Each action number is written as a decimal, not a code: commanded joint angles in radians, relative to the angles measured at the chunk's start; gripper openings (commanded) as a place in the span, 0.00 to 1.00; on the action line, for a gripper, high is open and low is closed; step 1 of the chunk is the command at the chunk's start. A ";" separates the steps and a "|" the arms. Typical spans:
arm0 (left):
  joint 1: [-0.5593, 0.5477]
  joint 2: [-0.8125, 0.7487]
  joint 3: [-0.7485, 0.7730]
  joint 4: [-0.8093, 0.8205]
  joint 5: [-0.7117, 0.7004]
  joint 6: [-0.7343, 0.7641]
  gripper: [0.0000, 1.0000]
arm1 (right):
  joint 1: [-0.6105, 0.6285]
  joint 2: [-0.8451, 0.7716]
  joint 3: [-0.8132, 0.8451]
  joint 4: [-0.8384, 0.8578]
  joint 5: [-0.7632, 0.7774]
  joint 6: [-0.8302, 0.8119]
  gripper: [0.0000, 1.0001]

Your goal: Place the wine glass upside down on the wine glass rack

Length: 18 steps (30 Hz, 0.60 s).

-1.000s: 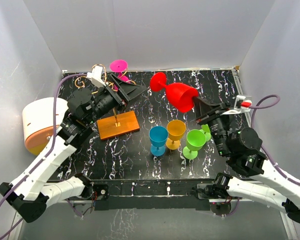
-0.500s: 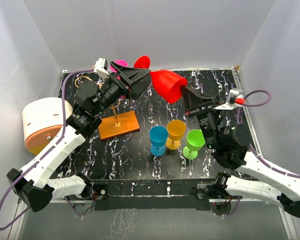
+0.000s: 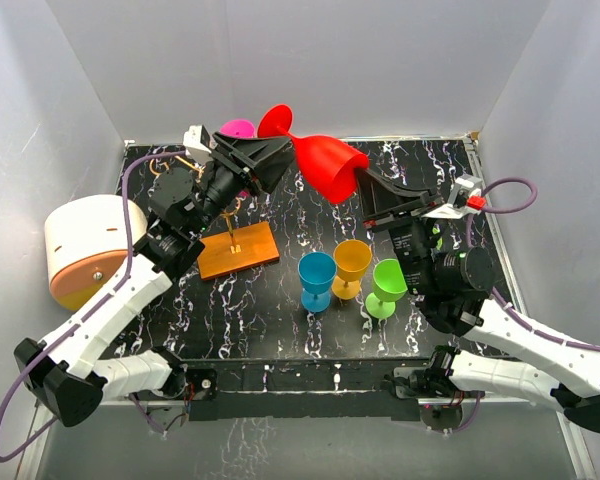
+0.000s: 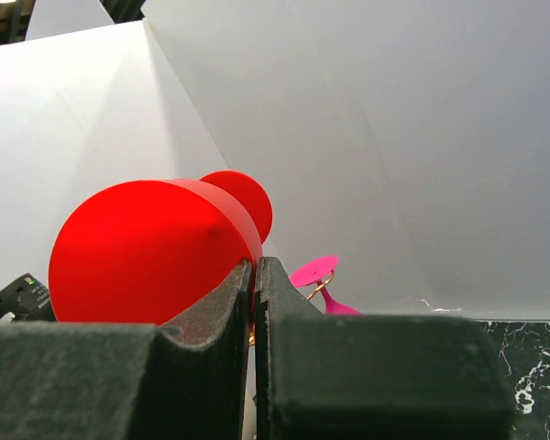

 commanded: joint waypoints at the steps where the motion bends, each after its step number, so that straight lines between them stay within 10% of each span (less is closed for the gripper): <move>1: -0.005 0.001 0.002 0.108 -0.026 -0.058 0.45 | 0.005 -0.007 0.010 0.050 -0.027 0.015 0.00; 18: -0.005 0.012 0.027 0.141 -0.046 -0.048 0.26 | 0.005 0.006 -0.025 0.032 -0.116 0.017 0.00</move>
